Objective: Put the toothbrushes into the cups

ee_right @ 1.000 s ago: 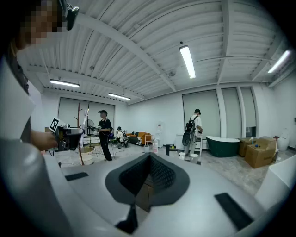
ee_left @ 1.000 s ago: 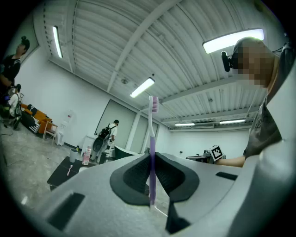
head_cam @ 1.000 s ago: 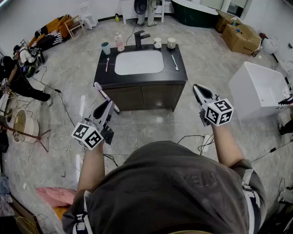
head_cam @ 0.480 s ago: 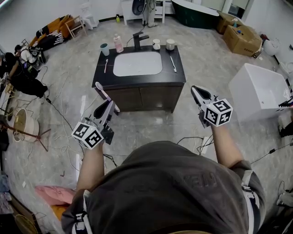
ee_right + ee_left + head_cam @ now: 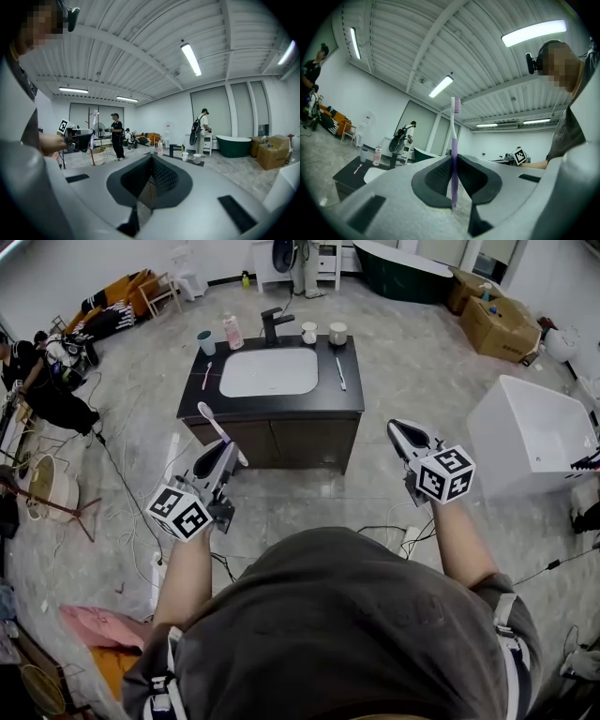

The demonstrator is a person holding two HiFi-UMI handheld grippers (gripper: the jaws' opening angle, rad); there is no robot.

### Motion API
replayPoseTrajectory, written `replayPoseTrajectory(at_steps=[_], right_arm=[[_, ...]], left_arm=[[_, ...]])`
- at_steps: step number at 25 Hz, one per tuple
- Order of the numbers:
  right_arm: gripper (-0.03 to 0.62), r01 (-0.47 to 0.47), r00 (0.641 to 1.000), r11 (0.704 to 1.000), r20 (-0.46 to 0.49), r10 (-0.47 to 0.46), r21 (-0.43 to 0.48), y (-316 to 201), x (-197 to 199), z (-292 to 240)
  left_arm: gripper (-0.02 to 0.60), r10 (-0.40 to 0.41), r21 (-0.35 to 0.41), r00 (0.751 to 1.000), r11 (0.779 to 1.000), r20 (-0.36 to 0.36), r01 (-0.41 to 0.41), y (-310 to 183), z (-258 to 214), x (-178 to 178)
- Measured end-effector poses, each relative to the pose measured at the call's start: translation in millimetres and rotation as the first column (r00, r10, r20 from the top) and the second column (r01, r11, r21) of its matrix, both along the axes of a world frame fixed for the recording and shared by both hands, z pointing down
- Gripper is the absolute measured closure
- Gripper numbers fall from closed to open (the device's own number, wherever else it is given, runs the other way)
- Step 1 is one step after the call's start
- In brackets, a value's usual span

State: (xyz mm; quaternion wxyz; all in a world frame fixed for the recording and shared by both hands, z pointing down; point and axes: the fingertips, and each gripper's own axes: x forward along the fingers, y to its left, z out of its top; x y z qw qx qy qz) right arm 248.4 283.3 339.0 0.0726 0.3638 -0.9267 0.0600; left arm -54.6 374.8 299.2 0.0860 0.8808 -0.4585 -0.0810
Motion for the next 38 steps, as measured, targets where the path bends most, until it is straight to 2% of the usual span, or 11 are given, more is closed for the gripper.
replayPoseTrajectory(at_steps=[4,8,16,20,25,33,38], right_arm=[[0.602,0.022,0.999,1.0,0.031,-0.022,-0.009,-2,25,6],[0.602,0.024,0.998,0.999,0.057,-0.022,-0.025,-6,38,13],[0.602,0.011,0.999,0.999,0.052,-0.009,-0.036,-31,27,20],[0.602,-0.013,0.999,0.999,0.032,0.014,-0.036,-59,1,23],[0.602,-0.068,0.998,0.997,0.007,0.068,-0.032,-111,-49,21],[0.602,-0.128,0.992,0.991,0.017,0.129,-0.032,-203,-151,6],[0.602,-0.13,0.991,0.99,0.002,0.13,-0.057,-246,-195,10]], left_arm=[[0.552,0.015,-0.014,1.0,1.0,0.026,-0.015,-2,5,35],[0.552,0.031,-0.025,0.999,0.999,0.041,-0.03,-9,3,54],[0.552,0.062,-0.034,0.998,0.998,0.003,-0.062,-47,13,43],[0.552,0.095,-0.026,0.995,0.995,-0.022,-0.095,-85,25,14],[0.552,0.146,-0.024,0.986,0.989,-0.077,-0.148,-153,33,-41],[0.552,0.229,-0.012,0.973,0.973,-0.024,-0.229,-264,26,-138],[0.552,0.26,-0.029,0.965,0.965,-0.024,-0.26,-316,31,-174]])
